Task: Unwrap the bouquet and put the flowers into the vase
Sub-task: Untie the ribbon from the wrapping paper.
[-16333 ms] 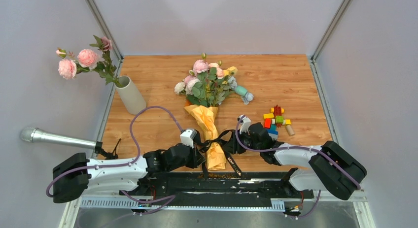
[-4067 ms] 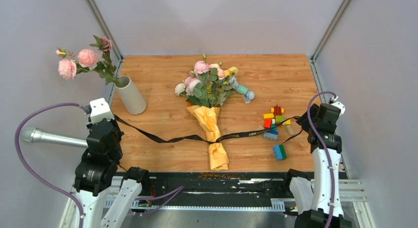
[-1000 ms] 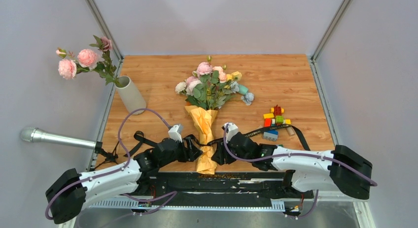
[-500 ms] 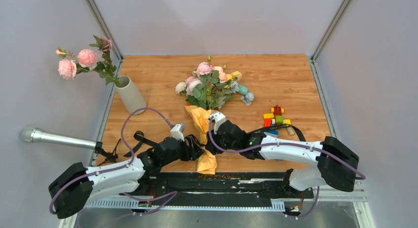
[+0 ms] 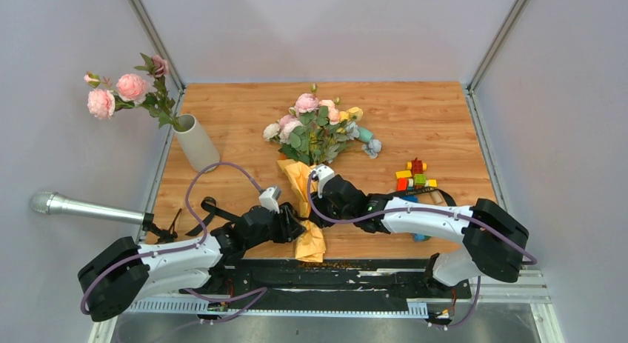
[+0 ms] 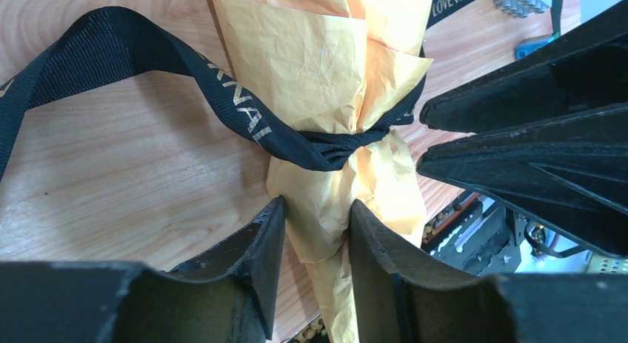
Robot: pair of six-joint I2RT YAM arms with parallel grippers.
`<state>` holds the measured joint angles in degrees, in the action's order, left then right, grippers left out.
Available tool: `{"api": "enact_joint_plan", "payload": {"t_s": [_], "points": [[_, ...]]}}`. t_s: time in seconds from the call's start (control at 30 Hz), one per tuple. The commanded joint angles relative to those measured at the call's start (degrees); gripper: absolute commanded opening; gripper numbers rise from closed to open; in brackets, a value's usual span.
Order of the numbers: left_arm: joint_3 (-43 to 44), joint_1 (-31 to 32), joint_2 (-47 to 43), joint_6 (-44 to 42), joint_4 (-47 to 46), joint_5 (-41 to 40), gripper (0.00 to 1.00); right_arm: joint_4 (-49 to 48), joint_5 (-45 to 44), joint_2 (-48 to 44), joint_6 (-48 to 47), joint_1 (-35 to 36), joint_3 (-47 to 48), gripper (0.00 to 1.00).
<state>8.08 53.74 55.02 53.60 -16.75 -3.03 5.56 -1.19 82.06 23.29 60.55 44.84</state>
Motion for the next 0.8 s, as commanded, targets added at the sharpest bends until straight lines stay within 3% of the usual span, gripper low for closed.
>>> {"api": "enact_joint_plan", "payload": {"t_s": [0.0, 0.23, 0.77], "points": [[1.2, 0.2, 1.6, -0.5, -1.6, -0.6, 0.42, -0.5, 2.5, -0.2, -0.6, -0.1, 2.4, 0.28], [1.5, 0.2, 2.6, -0.7, -1.8, -0.2, 0.28, 0.1, 3.1, 2.6, -1.8, 0.0, 4.2, 0.23], [2.4, 0.2, 3.6, -1.4, -0.7, -0.4, 0.00, 3.1, -0.8, 7.1, -5.8, -0.1, 7.7, 0.23]]}}
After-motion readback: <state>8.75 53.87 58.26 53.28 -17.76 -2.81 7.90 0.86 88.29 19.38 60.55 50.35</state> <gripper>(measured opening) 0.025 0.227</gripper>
